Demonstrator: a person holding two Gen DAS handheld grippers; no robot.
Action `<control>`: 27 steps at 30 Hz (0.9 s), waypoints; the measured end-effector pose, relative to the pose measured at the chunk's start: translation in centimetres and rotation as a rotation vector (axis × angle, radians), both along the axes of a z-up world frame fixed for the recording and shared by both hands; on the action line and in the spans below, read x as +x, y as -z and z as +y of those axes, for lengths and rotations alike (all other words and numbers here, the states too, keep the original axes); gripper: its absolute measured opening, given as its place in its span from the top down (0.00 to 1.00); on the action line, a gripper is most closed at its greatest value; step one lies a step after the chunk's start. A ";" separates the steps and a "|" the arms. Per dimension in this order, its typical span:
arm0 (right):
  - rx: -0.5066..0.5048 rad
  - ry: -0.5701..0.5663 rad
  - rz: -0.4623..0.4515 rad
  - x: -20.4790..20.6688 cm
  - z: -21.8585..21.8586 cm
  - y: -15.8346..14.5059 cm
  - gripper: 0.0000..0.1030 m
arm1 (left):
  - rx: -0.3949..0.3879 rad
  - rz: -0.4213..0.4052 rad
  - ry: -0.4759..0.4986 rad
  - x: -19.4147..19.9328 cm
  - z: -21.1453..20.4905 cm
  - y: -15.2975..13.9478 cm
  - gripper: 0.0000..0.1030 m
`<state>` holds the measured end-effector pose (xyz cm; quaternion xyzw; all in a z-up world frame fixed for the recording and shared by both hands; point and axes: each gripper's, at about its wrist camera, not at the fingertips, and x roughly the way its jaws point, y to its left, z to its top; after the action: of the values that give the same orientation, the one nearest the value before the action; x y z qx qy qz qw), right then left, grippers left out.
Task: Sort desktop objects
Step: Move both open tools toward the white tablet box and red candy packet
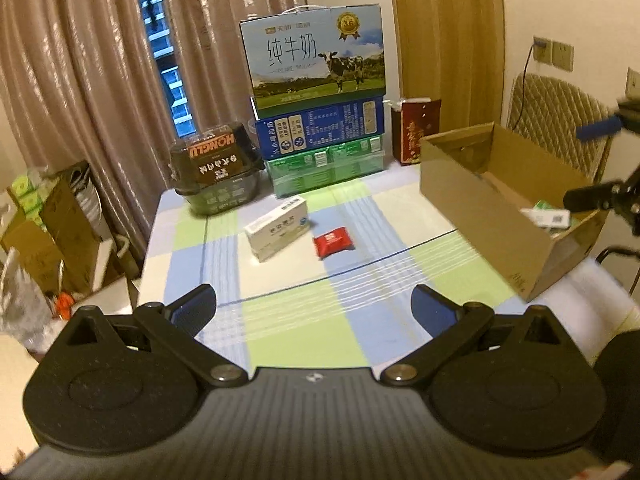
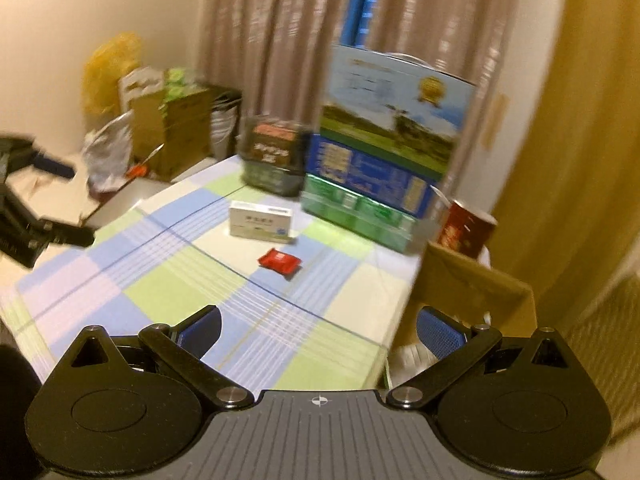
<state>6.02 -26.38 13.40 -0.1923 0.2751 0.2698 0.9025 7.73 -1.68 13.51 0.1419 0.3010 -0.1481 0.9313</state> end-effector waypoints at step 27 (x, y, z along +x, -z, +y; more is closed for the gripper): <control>-0.499 -0.475 0.029 20.2 12.5 13.5 0.05 | 0.438 0.059 0.364 22.8 1.1 10.7 0.01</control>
<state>26.20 -13.86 -0.09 -0.4621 0.2931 0.3996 0.7355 30.50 -0.54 2.78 0.3871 0.3221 -0.2486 0.8274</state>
